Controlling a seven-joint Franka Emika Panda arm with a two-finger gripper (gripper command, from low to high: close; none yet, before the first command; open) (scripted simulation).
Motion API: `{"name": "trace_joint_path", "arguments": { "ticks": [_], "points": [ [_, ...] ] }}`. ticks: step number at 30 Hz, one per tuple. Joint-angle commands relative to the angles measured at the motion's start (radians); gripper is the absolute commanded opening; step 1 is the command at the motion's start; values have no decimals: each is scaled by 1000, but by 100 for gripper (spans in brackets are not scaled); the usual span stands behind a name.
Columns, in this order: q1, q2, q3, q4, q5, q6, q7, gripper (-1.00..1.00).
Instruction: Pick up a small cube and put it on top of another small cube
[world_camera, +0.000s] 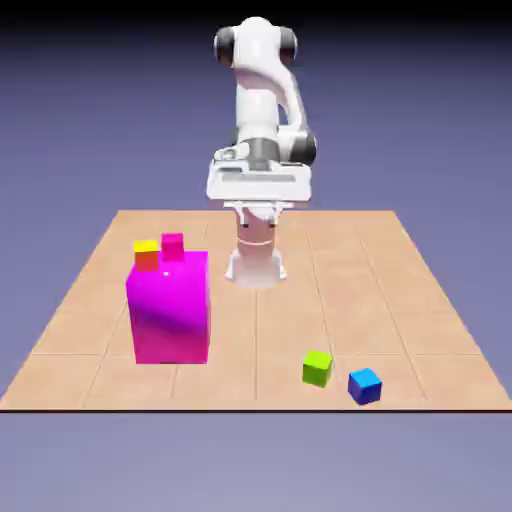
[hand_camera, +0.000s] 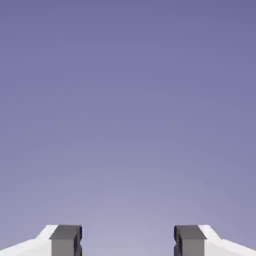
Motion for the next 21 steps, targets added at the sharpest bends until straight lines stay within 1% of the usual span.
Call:
{"name": "trace_joint_path", "arguments": {
  "ticks": [1, 21],
  "points": [
    [-3, 36, 19, 26, -22, -41, -1, 0],
    [-64, 761, 401, 550, -467, -854, -29, 0]
  ]
}}
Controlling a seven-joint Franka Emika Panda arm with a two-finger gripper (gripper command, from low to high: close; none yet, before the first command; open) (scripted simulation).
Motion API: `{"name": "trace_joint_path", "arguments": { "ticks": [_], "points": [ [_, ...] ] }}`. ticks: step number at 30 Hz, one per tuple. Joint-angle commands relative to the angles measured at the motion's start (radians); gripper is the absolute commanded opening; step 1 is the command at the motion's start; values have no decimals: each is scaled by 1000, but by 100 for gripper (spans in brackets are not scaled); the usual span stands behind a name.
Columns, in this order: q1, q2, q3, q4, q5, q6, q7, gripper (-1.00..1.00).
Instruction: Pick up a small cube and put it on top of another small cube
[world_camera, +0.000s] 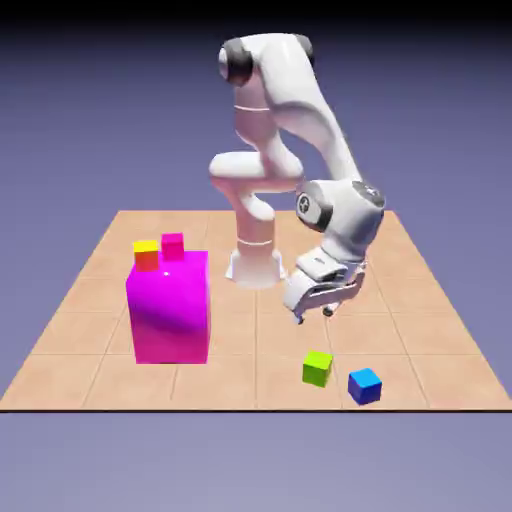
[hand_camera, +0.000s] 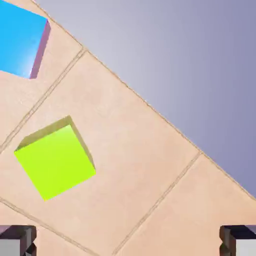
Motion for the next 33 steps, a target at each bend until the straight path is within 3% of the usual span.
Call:
{"name": "trace_joint_path", "arguments": {
  "ticks": [1, 17, 21, 22, 26, 33],
  "points": [
    [-3, 36, 19, 26, -22, -41, -1, 0],
    [-51, 615, 324, 444, -378, -690, -24, 0],
    [-96, 656, 277, 355, -445, -583, 16, 0],
    [-96, 656, 277, 355, -445, -583, 16, -100],
    [-43, 605, 324, 436, -396, -680, -46, -100],
    [74, 475, 324, 325, -640, -535, -351, -100]
  ]
}}
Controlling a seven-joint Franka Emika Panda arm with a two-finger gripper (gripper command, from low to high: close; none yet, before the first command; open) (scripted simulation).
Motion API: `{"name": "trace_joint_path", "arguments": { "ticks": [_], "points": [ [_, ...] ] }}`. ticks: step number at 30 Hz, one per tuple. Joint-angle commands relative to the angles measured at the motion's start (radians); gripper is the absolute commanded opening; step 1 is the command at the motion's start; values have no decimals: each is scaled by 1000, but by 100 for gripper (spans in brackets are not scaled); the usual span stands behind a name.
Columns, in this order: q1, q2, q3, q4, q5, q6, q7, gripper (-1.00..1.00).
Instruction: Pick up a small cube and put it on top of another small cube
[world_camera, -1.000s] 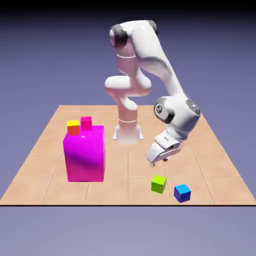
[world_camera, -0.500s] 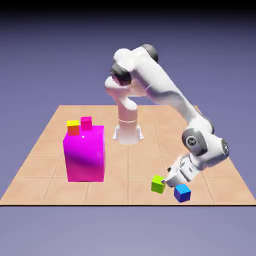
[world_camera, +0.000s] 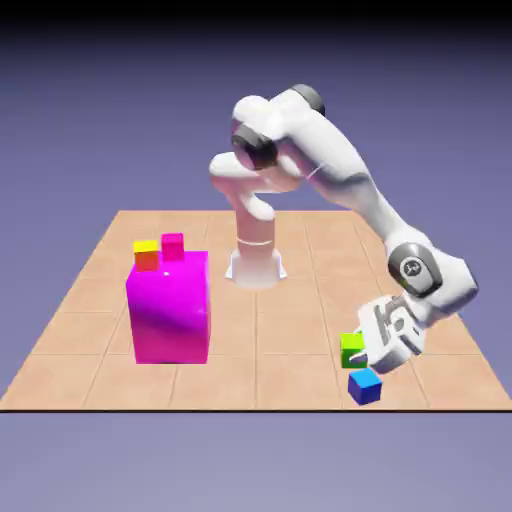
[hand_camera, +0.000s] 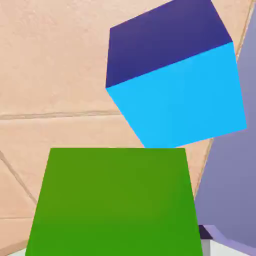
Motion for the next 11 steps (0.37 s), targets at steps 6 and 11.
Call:
{"name": "trace_joint_path", "arguments": {
  "ticks": [6, 11],
  "points": [
    [40, -21, -31, -52, -150, 95, -112, -100],
    [37, -13, -38, -53, -160, 103, -107, 100]
  ]
}}
